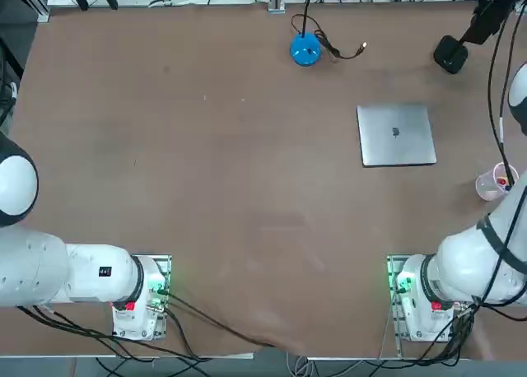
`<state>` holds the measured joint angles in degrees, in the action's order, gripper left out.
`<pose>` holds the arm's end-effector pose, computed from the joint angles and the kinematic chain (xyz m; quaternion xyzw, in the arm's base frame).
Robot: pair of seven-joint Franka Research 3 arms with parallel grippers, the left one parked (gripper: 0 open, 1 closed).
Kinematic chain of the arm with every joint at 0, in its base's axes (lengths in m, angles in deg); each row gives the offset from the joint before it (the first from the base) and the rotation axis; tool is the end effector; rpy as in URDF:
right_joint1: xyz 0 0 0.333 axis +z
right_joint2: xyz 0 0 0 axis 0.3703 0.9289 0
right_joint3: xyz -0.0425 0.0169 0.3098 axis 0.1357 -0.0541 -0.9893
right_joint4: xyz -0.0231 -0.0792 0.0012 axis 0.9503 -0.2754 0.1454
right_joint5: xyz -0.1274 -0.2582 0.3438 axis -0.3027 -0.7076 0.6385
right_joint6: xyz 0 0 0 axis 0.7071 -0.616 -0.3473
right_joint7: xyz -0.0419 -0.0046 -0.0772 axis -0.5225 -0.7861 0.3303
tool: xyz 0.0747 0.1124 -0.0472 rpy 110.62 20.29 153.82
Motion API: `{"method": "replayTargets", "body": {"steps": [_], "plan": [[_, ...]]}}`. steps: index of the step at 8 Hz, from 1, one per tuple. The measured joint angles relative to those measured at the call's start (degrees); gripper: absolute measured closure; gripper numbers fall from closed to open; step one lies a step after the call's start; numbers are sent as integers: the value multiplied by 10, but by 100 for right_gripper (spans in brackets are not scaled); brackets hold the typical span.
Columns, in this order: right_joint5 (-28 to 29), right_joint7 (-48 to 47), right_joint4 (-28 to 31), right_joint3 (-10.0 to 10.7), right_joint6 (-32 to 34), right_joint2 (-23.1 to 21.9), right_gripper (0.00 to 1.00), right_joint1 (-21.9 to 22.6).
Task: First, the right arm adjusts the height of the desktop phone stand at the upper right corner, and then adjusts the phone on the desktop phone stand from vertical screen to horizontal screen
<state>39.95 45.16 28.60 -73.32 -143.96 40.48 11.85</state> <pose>0.7460 -0.2571 0.3529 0.9774 -0.1856 0.0886 0.0480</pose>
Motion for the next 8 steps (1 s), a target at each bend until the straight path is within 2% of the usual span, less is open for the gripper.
{"method": "replayTargets", "body": {"steps": [8], "plan": [[9,0,0,-2,-33,36,67,-6]]}}
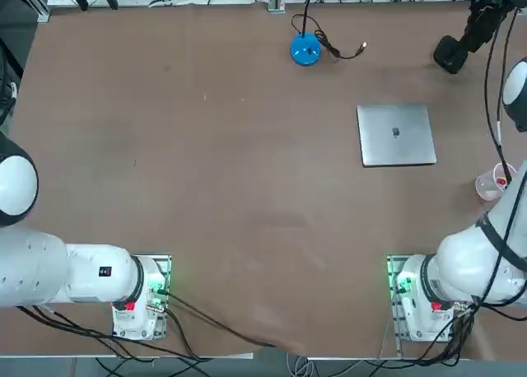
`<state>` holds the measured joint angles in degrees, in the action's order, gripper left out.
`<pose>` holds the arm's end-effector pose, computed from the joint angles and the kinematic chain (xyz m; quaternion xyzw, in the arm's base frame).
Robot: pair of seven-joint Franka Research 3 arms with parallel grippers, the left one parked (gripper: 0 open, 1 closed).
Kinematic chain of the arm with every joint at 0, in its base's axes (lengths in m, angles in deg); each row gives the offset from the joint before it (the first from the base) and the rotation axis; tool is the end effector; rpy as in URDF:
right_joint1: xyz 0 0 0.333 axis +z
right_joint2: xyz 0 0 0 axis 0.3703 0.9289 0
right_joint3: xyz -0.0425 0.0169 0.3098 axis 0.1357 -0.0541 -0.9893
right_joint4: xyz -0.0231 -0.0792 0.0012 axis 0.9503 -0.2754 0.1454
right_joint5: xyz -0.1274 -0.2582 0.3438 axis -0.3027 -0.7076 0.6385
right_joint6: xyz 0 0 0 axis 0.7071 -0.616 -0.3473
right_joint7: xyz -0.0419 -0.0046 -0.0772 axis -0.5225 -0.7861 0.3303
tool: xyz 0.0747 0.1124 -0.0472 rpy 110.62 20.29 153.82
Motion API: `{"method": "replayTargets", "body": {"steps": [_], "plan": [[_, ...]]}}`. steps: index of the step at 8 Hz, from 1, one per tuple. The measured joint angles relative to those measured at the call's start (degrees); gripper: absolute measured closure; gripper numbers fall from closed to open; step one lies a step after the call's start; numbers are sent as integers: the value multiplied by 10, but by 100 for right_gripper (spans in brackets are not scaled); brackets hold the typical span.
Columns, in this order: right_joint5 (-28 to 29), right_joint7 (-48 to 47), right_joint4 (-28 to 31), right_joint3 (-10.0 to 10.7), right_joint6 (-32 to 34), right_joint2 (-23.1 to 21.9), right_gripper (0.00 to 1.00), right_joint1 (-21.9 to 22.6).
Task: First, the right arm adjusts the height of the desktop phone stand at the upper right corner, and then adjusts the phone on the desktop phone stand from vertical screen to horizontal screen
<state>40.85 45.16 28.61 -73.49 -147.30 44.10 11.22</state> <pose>0.7509 -0.2645 0.3096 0.9767 -0.1911 0.0867 0.0457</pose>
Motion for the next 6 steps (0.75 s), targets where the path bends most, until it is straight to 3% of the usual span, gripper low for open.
{"method": "replayTargets", "body": {"steps": [6], "plan": [[3,1,0,-4,-14,6,64,-7]]}}
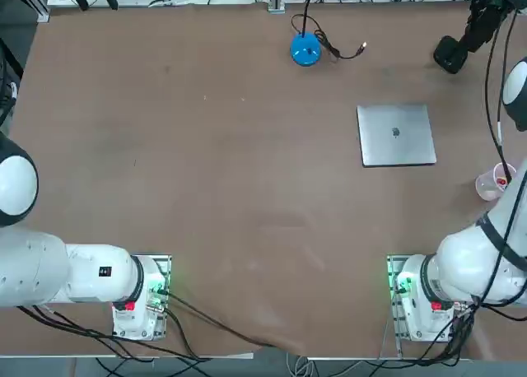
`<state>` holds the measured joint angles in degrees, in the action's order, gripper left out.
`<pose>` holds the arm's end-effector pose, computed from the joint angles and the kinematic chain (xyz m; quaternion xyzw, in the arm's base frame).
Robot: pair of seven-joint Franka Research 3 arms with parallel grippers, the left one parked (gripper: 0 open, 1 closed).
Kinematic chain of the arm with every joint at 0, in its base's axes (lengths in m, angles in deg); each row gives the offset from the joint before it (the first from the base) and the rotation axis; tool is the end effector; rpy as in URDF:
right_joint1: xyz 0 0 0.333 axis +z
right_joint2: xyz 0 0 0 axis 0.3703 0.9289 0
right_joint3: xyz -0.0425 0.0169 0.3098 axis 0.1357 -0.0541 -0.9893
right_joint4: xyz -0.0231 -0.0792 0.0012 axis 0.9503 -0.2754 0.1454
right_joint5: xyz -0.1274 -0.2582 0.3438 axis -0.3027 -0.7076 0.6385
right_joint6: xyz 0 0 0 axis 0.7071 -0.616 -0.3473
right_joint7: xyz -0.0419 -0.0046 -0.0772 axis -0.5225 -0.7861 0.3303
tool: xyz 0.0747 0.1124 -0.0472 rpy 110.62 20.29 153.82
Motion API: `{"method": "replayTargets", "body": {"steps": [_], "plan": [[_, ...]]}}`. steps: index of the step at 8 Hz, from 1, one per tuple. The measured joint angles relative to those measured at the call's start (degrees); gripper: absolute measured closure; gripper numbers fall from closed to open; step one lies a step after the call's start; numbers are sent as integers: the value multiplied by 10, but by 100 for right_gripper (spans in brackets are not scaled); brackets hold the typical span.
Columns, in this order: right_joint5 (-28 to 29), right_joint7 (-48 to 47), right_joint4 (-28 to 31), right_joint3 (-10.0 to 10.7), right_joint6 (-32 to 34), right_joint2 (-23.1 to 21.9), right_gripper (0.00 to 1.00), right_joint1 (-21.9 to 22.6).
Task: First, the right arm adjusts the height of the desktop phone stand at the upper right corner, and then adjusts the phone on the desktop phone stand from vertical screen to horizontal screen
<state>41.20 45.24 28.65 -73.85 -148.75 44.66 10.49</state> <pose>0.7516 -0.2707 0.3040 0.9752 -0.1952 0.0942 0.0438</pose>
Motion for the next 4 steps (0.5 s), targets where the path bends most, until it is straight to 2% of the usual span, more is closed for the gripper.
{"method": "replayTargets", "body": {"steps": [1,3,4], "plan": [[-1,4,6,0,-1,12,49,-2],[-5,9,1,1,-9,28,9,-6],[-7,13,-1,3,-6,29,1,-8]]}}
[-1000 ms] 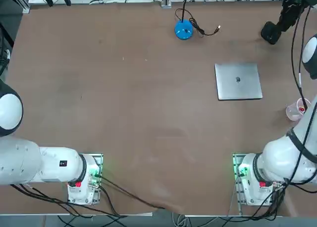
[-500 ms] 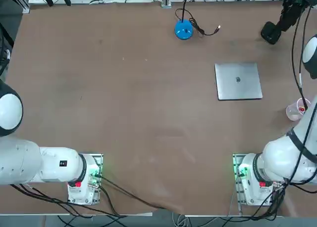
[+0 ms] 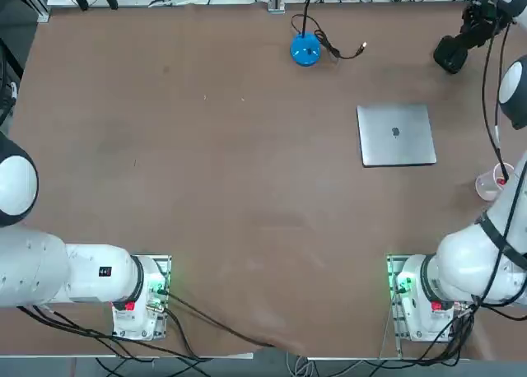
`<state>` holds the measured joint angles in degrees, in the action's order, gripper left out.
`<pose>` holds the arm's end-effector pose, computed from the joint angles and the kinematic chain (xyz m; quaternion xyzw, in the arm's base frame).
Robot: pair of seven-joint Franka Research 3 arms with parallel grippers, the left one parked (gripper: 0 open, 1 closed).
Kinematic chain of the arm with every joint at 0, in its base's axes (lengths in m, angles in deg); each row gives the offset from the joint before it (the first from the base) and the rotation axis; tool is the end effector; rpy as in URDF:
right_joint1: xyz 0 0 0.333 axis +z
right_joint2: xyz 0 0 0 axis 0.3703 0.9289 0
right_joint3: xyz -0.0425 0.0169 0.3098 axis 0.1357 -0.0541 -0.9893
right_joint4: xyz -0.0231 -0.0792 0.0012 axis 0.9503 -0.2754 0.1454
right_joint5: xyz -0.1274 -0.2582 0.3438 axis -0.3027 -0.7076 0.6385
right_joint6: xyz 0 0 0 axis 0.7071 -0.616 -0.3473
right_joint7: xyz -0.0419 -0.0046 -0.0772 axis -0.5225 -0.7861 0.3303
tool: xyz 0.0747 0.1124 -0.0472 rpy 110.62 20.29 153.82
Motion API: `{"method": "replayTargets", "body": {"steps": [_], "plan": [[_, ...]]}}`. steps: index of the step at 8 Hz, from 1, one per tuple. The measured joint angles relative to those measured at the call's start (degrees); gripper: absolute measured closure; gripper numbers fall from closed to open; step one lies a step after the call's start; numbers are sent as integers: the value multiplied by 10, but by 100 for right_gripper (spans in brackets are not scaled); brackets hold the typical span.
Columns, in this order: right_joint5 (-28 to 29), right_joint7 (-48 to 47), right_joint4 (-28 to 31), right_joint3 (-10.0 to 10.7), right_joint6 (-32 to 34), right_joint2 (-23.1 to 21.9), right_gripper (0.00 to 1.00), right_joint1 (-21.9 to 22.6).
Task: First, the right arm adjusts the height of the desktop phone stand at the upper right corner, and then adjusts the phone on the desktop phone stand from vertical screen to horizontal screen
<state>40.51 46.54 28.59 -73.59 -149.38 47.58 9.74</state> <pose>0.7458 -0.2840 0.2659 0.9781 -0.1879 0.0728 0.0527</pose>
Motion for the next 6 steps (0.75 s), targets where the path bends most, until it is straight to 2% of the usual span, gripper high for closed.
{"method": "replayTargets", "body": {"steps": [6], "plan": [[-5,5,-60,1,85,3,0,0]]}}
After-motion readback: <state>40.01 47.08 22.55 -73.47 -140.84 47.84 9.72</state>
